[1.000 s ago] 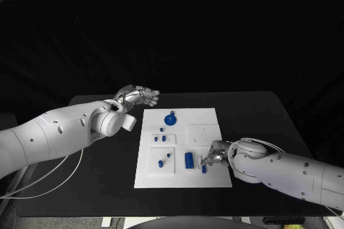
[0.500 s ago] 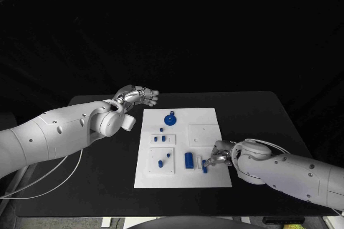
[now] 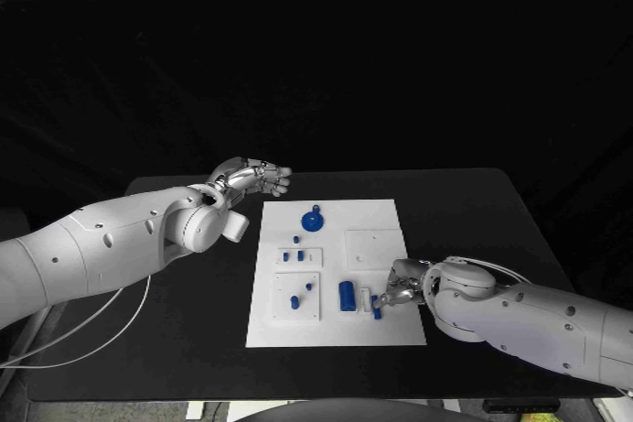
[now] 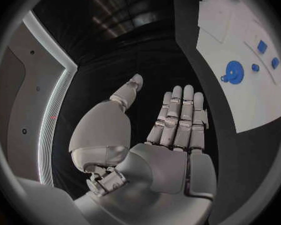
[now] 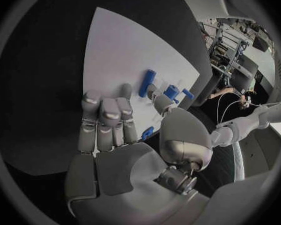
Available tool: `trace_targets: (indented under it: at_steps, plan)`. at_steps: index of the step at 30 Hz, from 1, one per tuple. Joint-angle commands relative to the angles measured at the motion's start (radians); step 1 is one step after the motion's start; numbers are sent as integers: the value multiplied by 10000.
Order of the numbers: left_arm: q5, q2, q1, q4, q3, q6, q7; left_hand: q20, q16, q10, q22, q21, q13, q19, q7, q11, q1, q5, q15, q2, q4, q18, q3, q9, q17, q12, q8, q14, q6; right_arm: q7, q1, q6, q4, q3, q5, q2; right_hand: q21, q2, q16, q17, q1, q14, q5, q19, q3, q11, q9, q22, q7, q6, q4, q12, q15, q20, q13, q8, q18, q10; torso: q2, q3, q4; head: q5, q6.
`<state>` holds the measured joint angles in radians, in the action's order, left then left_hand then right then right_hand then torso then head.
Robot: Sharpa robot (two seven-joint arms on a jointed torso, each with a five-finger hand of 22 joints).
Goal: Assemble the parts on the task board
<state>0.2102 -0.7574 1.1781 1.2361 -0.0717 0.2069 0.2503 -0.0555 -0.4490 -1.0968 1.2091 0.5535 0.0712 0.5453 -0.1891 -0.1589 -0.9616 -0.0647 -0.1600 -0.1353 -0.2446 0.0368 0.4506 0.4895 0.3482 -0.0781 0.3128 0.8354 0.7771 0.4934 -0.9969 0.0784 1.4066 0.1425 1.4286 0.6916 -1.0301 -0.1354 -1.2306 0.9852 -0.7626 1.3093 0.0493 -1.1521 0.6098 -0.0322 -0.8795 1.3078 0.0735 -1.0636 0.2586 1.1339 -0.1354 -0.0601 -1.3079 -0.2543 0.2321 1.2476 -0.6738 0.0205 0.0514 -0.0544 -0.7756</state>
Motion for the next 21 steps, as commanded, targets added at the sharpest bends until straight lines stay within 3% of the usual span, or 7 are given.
trace_targets:
  at_steps: [1, 5, 21]
  plan:
    - [45, 10, 10, 31, 6, -134, 58, -60, 52, -7, 11, -46, -4, 42, 1, 4, 77, 21, -23, 9, 52, 170, -14, -14, 10, 35, 36, -6, -37, 562, 147, -749, -5, 118, 676, -26, 57, -234, 62, -12, -19, 72, 2, -94, 182, 9, 2445, 124, 65, 8, -158, 13, -14, -11, -6, 105, 297, 80, -2, -1, -4, 9, -10]
    - [45, 4, 10, 29, 6, -131, 56, -61, 54, -7, 13, -48, -4, 42, 1, 4, 76, 21, -23, 8, 52, 170, -15, -15, 12, 35, 36, -5, -38, 608, 159, -838, 55, 119, 984, -23, 56, -412, 62, -16, -157, 82, 18, -110, 348, 11, 2449, 131, 70, 6, -243, 8, -9, -10, -8, 112, 297, 84, 1, -10, -12, 23, -21]
    - [69, -4, 10, 29, 6, -139, 37, -61, 61, -6, 20, -54, -5, 43, -1, 8, 72, 20, -24, 3, 50, 170, -15, -19, 21, 37, 36, -4, -43, 660, 206, -960, 346, 120, 1444, -35, 61, -448, 69, -26, -296, 92, 124, -116, 505, 22, 2467, 139, 77, -6, -295, 2, 4, 13, -8, 124, 297, 89, 1, -2, -4, 13, -52]
